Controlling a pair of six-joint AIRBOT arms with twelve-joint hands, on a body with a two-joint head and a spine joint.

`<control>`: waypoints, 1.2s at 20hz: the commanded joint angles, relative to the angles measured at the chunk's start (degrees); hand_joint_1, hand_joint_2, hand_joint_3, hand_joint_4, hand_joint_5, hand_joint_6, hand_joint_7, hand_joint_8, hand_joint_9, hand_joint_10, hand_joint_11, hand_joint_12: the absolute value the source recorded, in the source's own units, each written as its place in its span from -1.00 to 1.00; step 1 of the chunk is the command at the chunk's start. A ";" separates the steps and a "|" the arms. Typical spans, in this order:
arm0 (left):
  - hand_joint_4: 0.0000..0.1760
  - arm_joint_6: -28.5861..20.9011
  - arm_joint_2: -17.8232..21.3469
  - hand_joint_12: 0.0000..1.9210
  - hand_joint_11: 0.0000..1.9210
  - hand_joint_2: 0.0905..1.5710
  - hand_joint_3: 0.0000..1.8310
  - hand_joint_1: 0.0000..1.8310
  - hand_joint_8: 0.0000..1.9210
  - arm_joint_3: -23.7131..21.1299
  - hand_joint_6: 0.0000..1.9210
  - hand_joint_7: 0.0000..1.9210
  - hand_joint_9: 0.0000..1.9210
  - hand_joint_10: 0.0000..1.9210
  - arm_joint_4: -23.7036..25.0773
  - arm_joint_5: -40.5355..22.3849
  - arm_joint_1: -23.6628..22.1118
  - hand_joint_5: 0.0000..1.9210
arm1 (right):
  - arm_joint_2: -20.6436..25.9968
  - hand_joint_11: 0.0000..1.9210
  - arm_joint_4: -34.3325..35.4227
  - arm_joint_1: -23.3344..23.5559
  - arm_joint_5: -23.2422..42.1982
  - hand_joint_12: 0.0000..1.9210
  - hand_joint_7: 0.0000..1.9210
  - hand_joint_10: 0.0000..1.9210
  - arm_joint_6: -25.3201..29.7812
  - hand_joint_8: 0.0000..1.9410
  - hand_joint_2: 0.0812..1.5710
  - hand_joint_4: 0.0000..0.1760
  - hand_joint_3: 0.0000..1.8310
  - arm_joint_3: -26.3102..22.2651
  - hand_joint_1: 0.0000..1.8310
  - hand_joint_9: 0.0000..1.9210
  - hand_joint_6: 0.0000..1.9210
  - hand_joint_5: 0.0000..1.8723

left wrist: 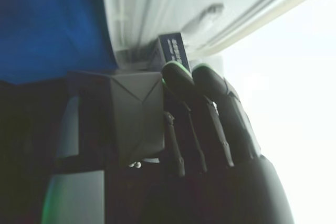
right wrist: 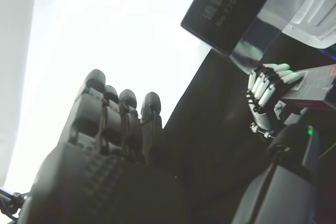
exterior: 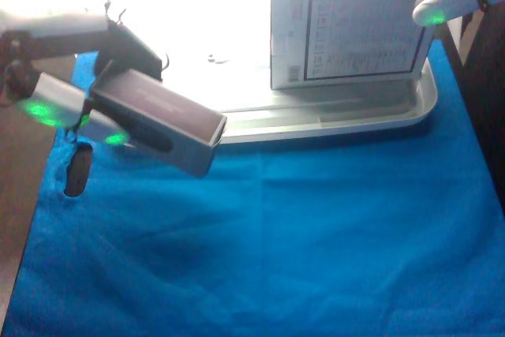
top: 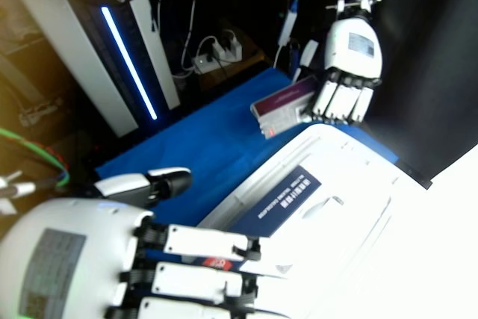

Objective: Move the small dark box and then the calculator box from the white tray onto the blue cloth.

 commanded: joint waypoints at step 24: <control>-1.00 0.83 3.03 0.40 -0.69 0.45 -1.00 0.31 0.31 -9.17 0.06 -0.06 -0.33 0.00 2.85 -3.77 6.66 -0.09 | 0.05 -1.00 2.95 1.05 4.85 -0.93 -0.98 -1.00 0.35 -1.00 -0.44 -1.00 -1.00 0.21 -0.13 -1.00 -0.99 -0.56</control>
